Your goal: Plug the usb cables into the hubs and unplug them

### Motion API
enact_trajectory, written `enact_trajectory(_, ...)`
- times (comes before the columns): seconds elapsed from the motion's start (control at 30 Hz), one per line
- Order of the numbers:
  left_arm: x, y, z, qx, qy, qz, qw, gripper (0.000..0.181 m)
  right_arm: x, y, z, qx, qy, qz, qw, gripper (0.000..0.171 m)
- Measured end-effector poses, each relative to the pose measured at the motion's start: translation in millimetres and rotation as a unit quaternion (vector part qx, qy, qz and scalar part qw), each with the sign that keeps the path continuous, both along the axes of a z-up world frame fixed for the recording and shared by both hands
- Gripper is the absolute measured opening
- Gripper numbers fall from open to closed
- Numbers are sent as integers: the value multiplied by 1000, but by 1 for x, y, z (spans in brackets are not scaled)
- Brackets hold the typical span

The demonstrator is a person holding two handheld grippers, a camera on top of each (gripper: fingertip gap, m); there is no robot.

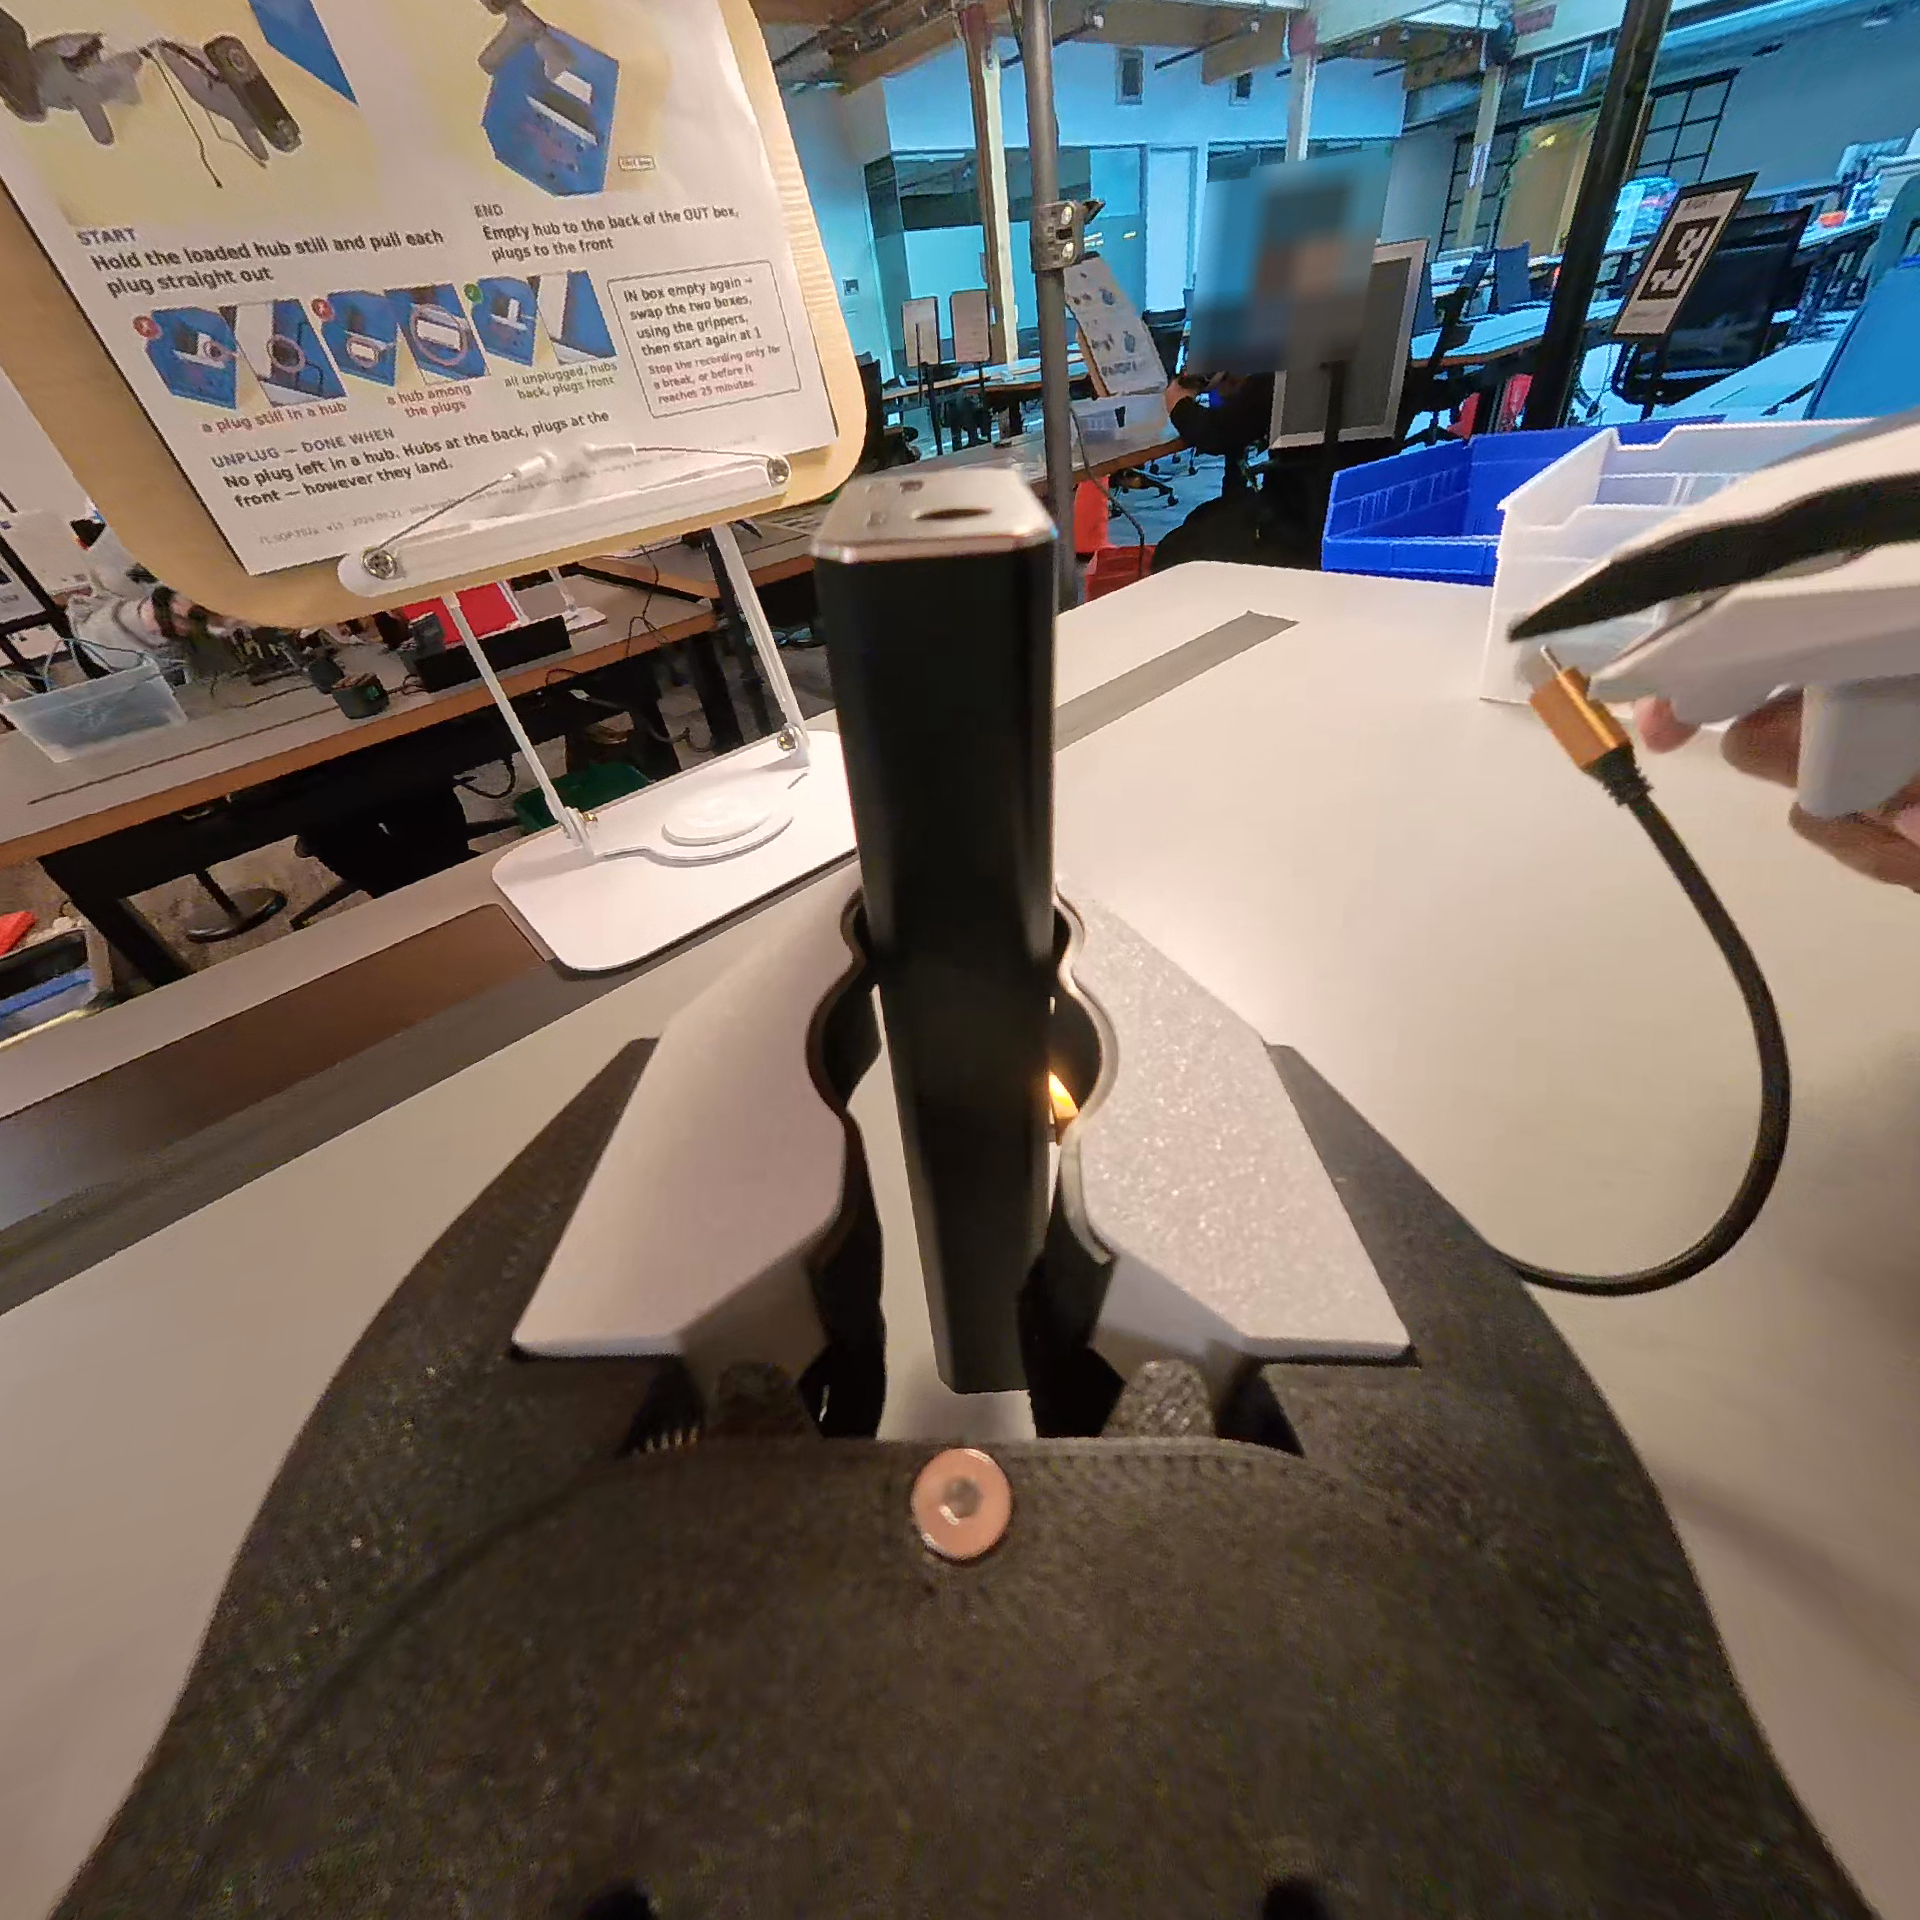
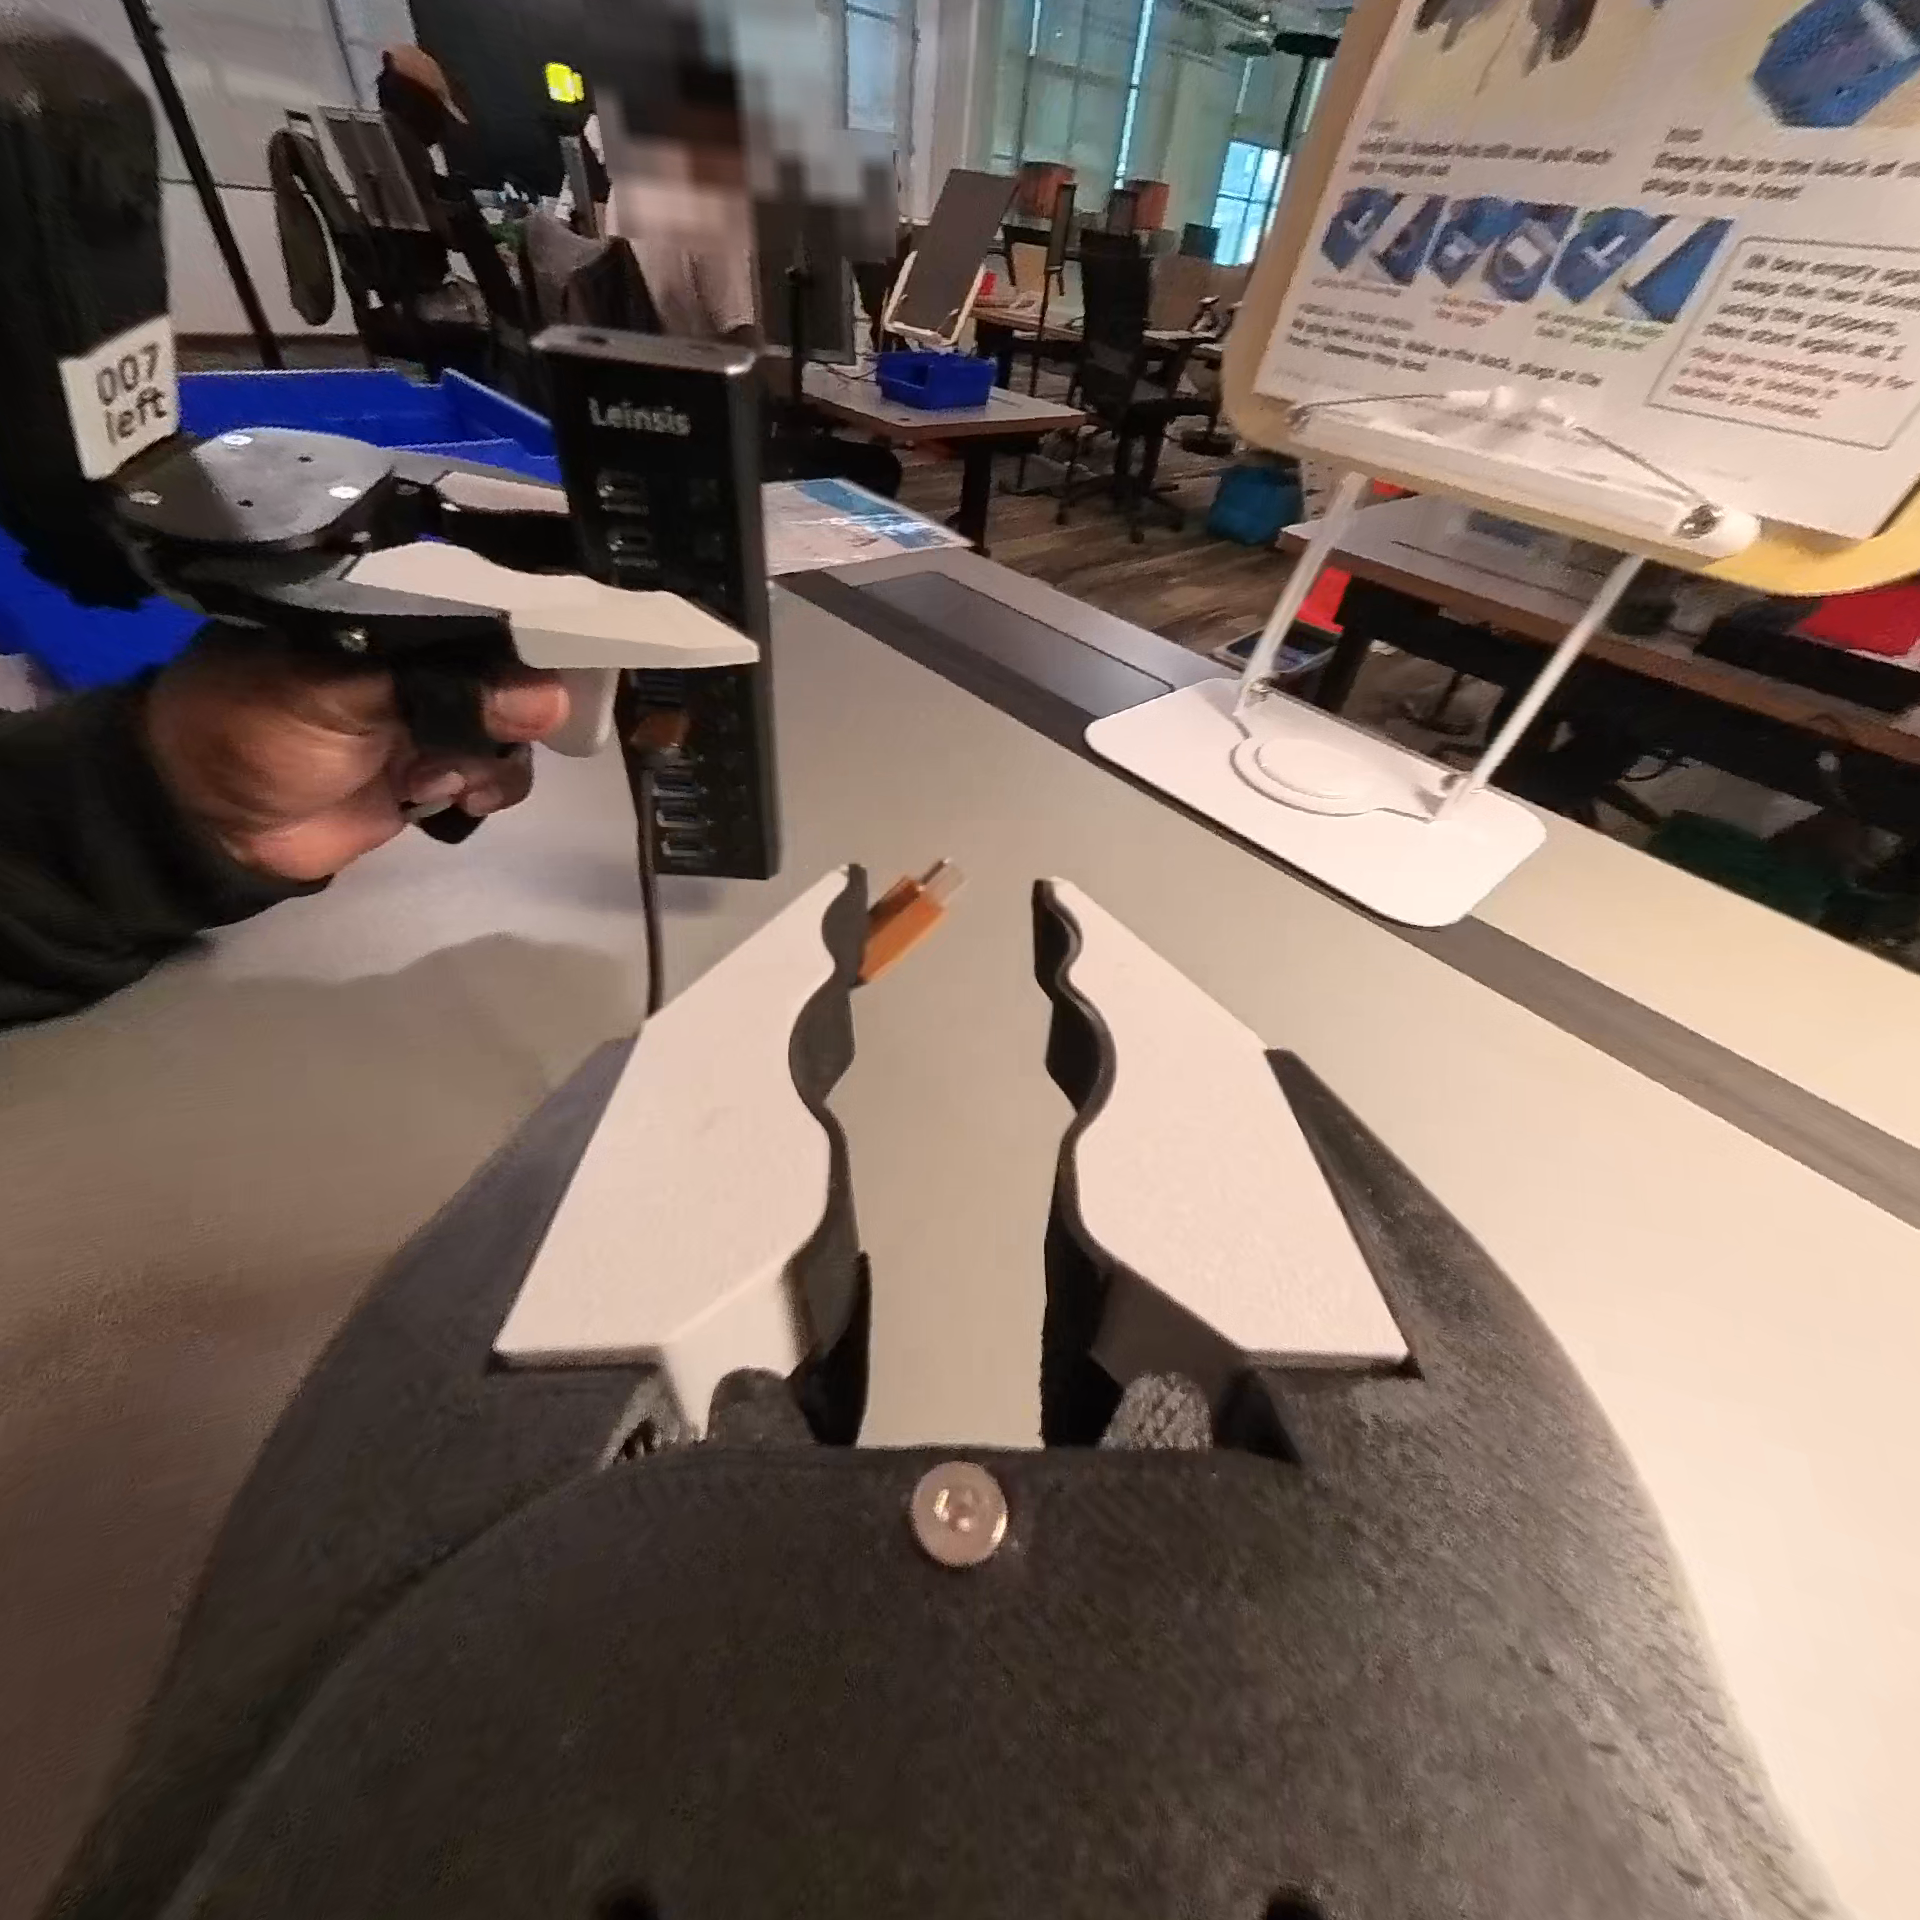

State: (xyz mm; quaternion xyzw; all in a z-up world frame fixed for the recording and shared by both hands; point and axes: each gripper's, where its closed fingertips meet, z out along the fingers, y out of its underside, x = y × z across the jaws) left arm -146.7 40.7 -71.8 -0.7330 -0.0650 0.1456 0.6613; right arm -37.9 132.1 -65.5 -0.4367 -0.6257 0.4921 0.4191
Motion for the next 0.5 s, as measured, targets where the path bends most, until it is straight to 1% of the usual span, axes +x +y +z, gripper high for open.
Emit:
enact_trajectory(0.07,-1,0,-2,-4,-4,3,1000,29,1,15,4,-1,6,-22,1000,32)
enact_trajectory(0.13,-1,1,-4,-8,-8,5,1000,29,1,18,6,-9,9,-27,1000,32)
enact_trajectory(0.2,1,3,-5,-12,-10,4,1000,29,-1,4,2,-7,3,-10,1000,32)
enact_trajectory(0.37,13,11,-10,-27,9,-1,1000,29,-6,-47,-17,26,-26,43,998,31)
enact_trajectory(0.5,23,16,-11,-37,31,-6,999,29,-10,-62,-22,92,-22,37,995,31)
